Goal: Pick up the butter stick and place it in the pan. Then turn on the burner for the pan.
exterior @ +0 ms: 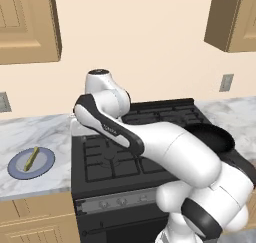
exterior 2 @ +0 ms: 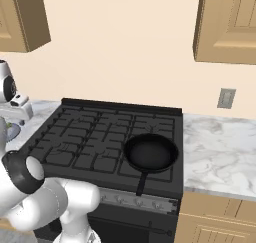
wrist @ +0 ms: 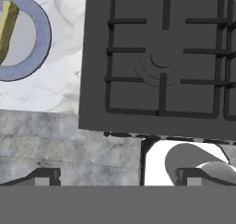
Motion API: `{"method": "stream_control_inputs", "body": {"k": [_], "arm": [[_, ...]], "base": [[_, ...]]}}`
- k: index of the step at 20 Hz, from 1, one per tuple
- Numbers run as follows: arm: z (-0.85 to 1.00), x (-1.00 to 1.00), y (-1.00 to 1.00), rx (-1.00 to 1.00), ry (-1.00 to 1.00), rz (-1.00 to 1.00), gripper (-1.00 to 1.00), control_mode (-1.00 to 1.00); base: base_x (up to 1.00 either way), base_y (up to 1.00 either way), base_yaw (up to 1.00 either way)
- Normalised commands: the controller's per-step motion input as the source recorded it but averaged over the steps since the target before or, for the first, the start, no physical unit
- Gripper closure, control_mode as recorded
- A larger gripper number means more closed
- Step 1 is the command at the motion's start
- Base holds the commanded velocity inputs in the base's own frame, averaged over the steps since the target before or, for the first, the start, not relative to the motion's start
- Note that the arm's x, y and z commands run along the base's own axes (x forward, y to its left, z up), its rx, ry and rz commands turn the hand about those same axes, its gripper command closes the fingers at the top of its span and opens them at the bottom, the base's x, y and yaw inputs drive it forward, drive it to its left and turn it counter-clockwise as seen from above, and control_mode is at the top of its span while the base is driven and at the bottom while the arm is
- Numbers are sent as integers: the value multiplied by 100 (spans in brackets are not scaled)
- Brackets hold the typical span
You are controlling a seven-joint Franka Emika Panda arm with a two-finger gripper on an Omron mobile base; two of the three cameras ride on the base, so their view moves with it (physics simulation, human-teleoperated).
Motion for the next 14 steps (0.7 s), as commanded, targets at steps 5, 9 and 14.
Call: {"method": "stream_control_inputs", "body": {"k": [5,9,14], "arm": [[-15,6,55,0,0,-7,-100,-100],[-19,8,52,0,0,-4,-100,-100],[-13,17,53,0,0,-4,-100,-100]], "base": [[0,0,0],[0,0,0],[0,0,0]]}}
